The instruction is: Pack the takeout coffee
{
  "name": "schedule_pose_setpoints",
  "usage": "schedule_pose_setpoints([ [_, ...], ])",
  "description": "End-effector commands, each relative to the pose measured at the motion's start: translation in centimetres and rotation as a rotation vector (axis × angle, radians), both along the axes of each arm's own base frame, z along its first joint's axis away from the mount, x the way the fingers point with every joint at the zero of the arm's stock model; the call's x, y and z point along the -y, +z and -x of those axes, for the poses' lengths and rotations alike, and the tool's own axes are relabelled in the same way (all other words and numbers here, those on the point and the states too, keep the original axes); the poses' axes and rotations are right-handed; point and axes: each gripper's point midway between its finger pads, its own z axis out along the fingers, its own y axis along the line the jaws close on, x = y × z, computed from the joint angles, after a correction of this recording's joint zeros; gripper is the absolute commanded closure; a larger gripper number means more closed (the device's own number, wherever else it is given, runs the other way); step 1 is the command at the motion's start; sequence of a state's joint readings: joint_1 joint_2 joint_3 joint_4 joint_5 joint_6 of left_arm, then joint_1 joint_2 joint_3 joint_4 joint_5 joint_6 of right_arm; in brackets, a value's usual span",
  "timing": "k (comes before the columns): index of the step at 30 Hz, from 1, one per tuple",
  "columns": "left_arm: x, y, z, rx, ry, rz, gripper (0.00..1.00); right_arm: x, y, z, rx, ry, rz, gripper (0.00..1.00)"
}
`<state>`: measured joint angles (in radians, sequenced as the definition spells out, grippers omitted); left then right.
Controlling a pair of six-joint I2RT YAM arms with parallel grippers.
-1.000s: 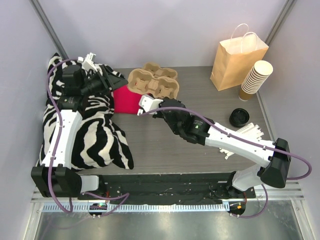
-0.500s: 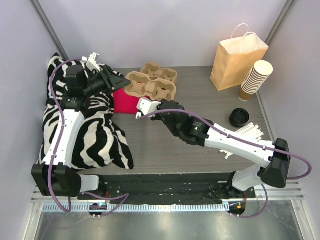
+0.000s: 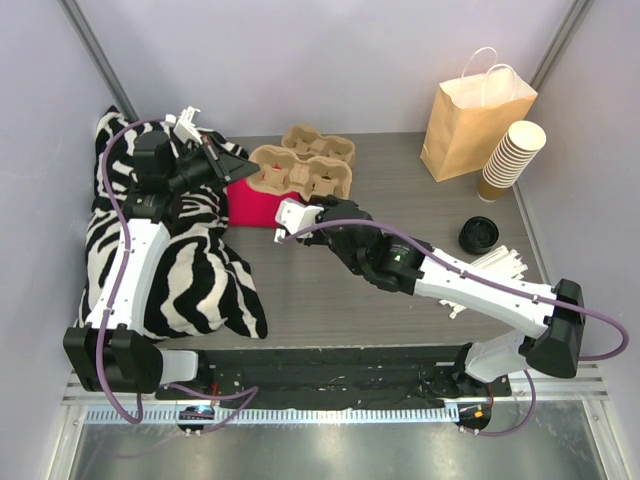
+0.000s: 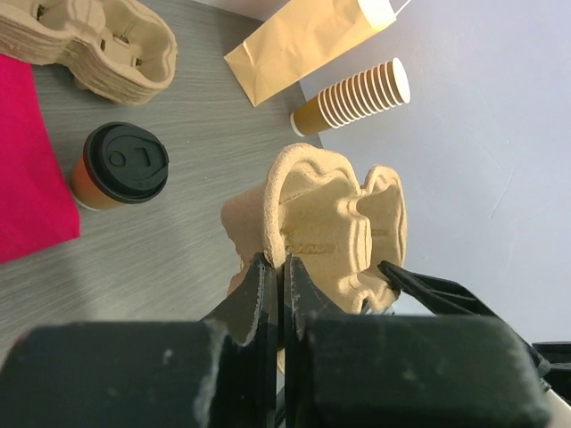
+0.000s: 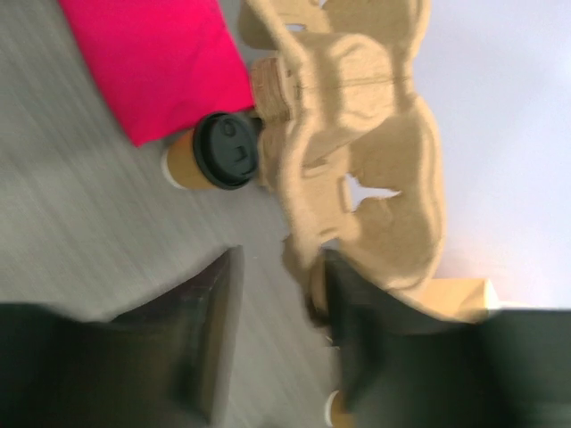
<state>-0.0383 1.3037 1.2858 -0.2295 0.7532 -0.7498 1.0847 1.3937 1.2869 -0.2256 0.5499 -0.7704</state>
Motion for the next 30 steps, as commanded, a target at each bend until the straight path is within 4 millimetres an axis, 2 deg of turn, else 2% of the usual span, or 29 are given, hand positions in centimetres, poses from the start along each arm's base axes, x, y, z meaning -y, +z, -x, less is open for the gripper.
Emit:
schedule_pose_setpoints([
  [1, -0.1, 0.5, 0.0, 0.035, -0.005, -0.019, 1.0, 0.4, 3.7, 1.2, -0.022, 0.057, -0.091, 0.37],
  [3, -0.1, 0.5, 0.2, 0.032, -0.012, -0.015, 1.0, 0.8, 3.7, 1.3, -0.064, 0.067, -0.106, 0.28],
  [4, -0.1, 0.6, 0.3, 0.034, -0.019, -0.013, 1.0, 1.7, 4.9, 0.6, -0.066, 0.049, -0.138, 0.27],
  [6, 0.1, 1.0, 0.7, 0.056, -0.047, -0.006, 1.0, 2.2, 5.8, 0.7, -0.109, 0.076, -0.197, 0.22],
  [7, 0.2, 1.0, 0.8, 0.061, -0.056, -0.007, 1.0, 4.1, 7.8, -0.5, -0.094, 0.04, -0.256, 0.21],
  [9, 0.5, 1.3, 1.6, 0.089, -0.105, -0.011, 1.0, 5.4, 9.0, -1.3, -0.144, 0.036, -0.337, 0.2],
  [10, 0.5, 1.4, 1.6, 0.102, -0.109, -0.013, 1.0, 7.5, 10.7, -3.5, -0.134, -0.023, -0.38, 0.2],
  [11, 0.6, 1.4, 1.8, 0.112, -0.12, -0.013, 1.0, 9.0, 11.1, -4.7, -0.148, -0.065, -0.405, 0.2],
  [12, 0.7, 1.2, 1.9, 0.112, -0.128, -0.014, 1.0, 10.3, 10.7, -5.7, -0.182, -0.107, -0.406, 0.2],
  [13, 0.7, 1.3, 2.0, 0.125, -0.13, -0.018, 1.0, 11.1, 12.2, -6.4, -0.186, -0.115, -0.453, 0.2],
  [14, 0.7, 1.2, 2.1, 0.127, -0.133, -0.02, 1.0, 14.2, 10.9, -9.5, -0.209, -0.217, -0.452, 0.2],
  [15, 0.7, 1.2, 2.0, 0.136, -0.134, -0.028, 1.0, 15.7, 10.2, -10.4, -0.237, -0.266, -0.449, 0.21],
  [16, 0.7, 1.1, 2.1, 0.133, -0.134, -0.031, 1.0, 16.7, 11.5, -11.1, -0.235, -0.269, -0.488, 0.21],
  [17, 0.7, 1.1, 2.1, 0.138, -0.139, -0.033, 1.0, 19.1, 9.3, -13.4, -0.289, -0.347, -0.479, 0.21],
  [18, 0.7, 1.0, 2.2, 0.145, -0.145, -0.04, 1.0, 20.6, 9.2, -14.3, -0.303, -0.381, -0.498, 0.22],
  [19, 0.7, 1.2, 2.3, 0.157, -0.143, -0.045, 1.0, 21.1, 10.5, -14.9, -0.304, -0.366, -0.548, 0.22],
  [20, 0.7, 1.2, 2.4, 0.162, -0.141, -0.052, 1.0, 22.1, 10.5, -15.6, -0.307, -0.393, -0.562, 0.22],
  [21, 0.6, 1.2, 2.5, 0.176, -0.142, -0.063, 1.0, 23.7, 8.8, -17.1, -0.342, -0.445, -0.555, 0.22],
  [22, 0.6, 1.2, 2.6, 0.186, -0.147, -0.07, 1.0, 24.3, 10.0, -17.5, -0.315, -0.448, -0.565, 0.23],
  [24, 0.5, 1.3, 2.9, 0.208, -0.151, -0.087, 1.0, 25.7, 8.6, -19.1, -0.339, -0.483, -0.553, 0.23],
  [26, 0.4, 1.1, 3.0, 0.235, -0.155, -0.124, 1.0, 26.7, 8.4, -20.1, -0.326, -0.506, -0.537, 0.23],
  [30, 0.3, 0.6, 3.2, 0.248, -0.162, -0.168, 1.0, 27.9, 6.6, -22.3, -0.329, -0.552, -0.49, 0.25],
])
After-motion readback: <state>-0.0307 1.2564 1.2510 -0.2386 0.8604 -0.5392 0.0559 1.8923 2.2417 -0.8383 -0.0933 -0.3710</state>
